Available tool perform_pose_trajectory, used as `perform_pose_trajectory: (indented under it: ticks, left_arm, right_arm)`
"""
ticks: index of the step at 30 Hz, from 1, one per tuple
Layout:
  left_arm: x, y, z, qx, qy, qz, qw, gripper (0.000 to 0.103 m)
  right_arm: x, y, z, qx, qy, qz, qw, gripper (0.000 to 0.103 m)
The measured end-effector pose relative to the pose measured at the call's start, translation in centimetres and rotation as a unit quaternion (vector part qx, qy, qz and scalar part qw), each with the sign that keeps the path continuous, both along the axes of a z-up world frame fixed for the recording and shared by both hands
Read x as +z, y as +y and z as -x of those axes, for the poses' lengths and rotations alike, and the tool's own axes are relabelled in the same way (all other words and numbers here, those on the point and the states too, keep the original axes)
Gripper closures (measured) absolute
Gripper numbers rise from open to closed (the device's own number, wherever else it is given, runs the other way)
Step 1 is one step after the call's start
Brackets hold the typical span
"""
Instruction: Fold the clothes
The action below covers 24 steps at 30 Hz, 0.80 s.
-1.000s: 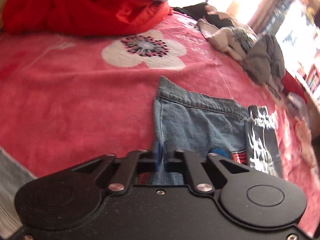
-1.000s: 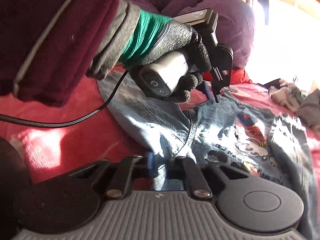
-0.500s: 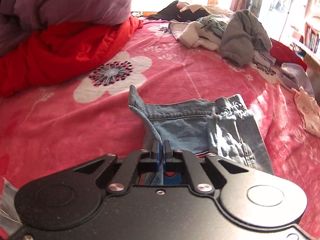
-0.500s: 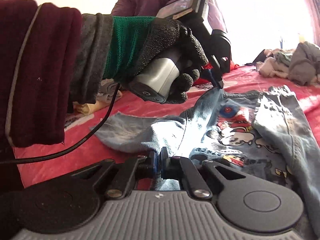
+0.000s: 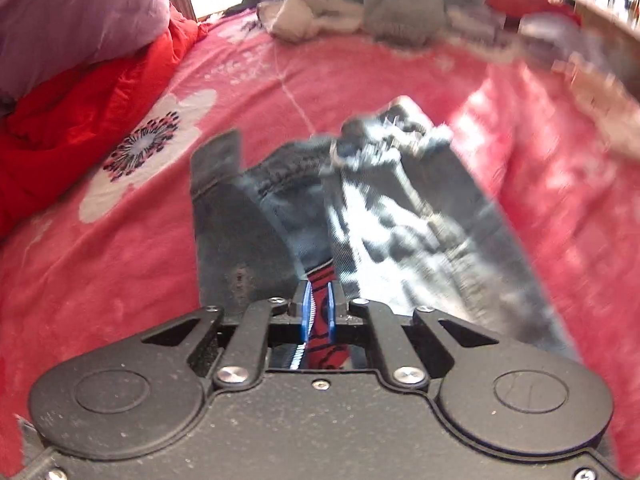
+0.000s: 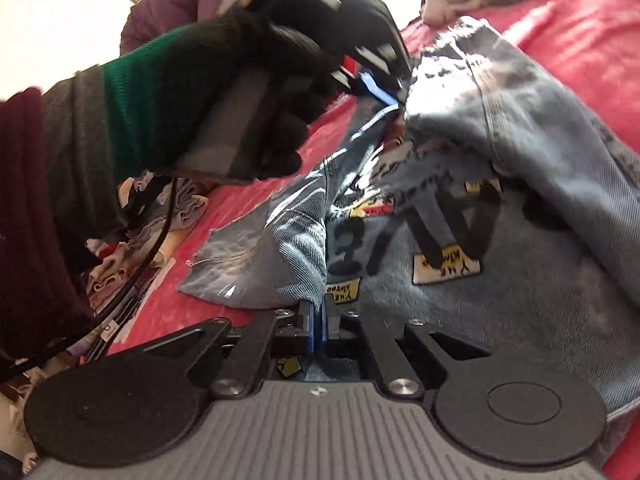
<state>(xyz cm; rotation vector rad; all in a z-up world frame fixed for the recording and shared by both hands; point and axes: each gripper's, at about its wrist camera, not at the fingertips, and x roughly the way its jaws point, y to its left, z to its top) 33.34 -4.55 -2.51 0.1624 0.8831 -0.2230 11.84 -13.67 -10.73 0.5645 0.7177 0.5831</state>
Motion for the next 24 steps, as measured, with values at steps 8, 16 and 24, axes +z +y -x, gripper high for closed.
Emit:
perform_pose_trajectory:
  ticks: [8,16,24]
  left_arm:
    - [2.8,4.8,-2.9,0.084,-0.061,0.021,0.9944,0.1]
    - [-2.0,2.4,-9.4,0.055,-0.022,-0.007,0.9982,0.099]
    - [-1.9,4.5,-9.6,0.023,-0.005,0.031,0.9992,0.101]
  right_arm:
    - [-0.7,0.3,0.2,0.006,0.004,-0.003,1.0,0.098]
    - [-0.7,0.0,0.3,0.009,-0.001,0.003,1.0,0.098]
    - [-1.2,0.3,0.2,0.014,-0.006,0.013,1.0,0.099]
